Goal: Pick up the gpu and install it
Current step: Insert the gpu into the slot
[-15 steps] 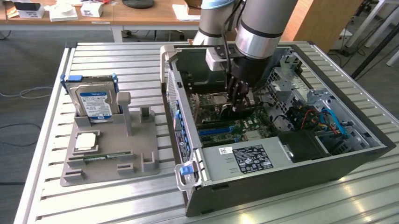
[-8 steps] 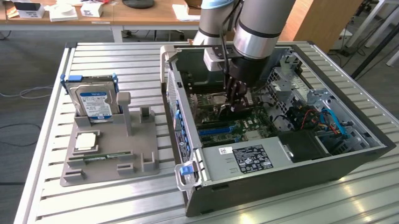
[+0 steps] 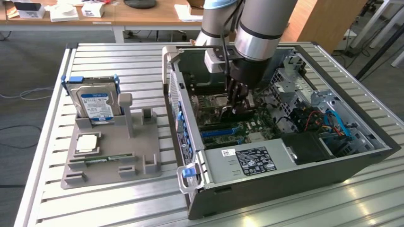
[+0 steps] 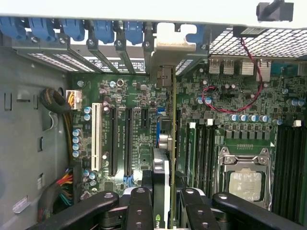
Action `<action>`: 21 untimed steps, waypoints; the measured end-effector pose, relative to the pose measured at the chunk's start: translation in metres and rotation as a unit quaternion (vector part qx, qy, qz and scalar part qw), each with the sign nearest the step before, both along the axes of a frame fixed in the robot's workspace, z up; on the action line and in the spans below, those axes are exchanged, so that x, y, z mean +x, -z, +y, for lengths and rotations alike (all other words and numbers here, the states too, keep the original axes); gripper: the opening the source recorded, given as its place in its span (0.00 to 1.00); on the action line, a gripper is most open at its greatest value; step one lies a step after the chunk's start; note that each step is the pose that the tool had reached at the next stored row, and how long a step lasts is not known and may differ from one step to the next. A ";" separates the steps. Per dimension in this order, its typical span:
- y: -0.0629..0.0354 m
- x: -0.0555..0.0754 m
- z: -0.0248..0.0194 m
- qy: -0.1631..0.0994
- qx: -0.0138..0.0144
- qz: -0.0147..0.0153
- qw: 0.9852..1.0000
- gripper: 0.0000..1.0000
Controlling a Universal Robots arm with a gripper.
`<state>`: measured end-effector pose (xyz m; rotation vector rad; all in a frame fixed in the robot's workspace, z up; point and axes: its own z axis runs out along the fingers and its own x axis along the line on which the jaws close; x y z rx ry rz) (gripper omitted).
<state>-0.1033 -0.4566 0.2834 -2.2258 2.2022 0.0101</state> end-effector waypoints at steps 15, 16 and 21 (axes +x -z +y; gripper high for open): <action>0.0116 -0.002 0.0000 0.000 0.000 0.000 1.000 0.27; 0.0117 -0.002 0.0000 0.000 0.000 0.000 1.000 0.27; 0.0138 -0.003 0.0000 0.000 0.000 0.000 1.000 0.27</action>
